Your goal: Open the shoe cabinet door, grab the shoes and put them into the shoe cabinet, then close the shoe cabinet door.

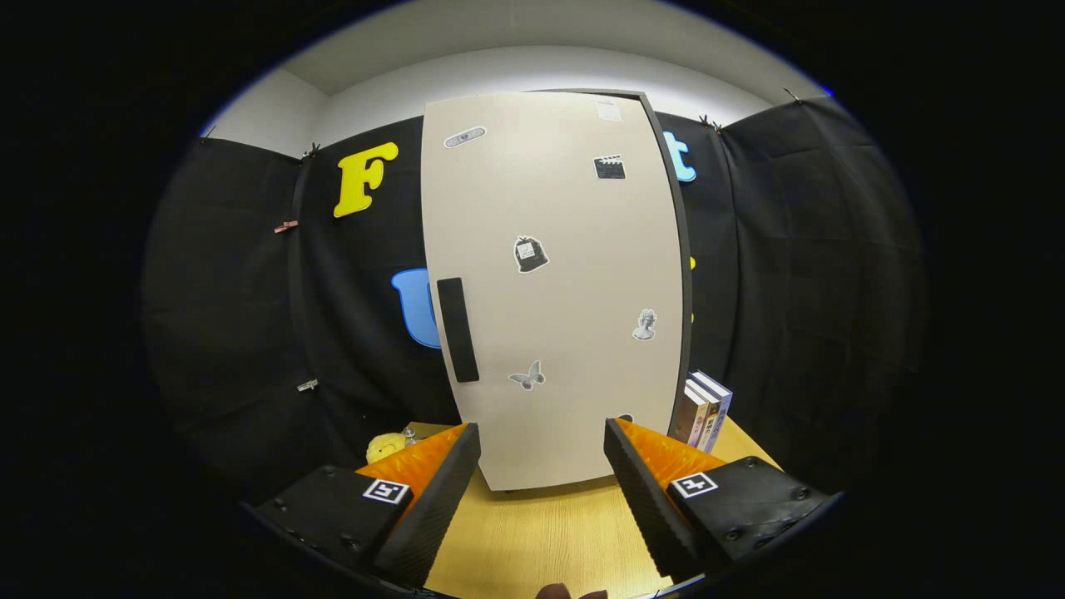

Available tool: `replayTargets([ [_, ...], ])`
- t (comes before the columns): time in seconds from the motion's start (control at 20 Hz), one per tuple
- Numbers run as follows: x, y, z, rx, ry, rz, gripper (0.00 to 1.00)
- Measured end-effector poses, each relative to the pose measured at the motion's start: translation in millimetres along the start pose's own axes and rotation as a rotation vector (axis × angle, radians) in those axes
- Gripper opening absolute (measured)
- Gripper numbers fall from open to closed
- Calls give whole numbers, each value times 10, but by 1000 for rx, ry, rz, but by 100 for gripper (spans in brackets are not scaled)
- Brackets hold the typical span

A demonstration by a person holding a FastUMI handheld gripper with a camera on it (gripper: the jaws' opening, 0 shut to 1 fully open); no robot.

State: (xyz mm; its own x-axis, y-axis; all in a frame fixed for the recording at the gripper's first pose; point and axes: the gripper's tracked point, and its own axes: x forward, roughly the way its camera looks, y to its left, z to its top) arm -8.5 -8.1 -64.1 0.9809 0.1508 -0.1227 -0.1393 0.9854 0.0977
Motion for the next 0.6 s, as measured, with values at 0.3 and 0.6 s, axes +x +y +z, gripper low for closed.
replayTargets([
  [0.3, -21, 1, -4, 0, 0, 3, 98],
  [0.6, -42, 5, -14, 3, 0, 5, 98],
])
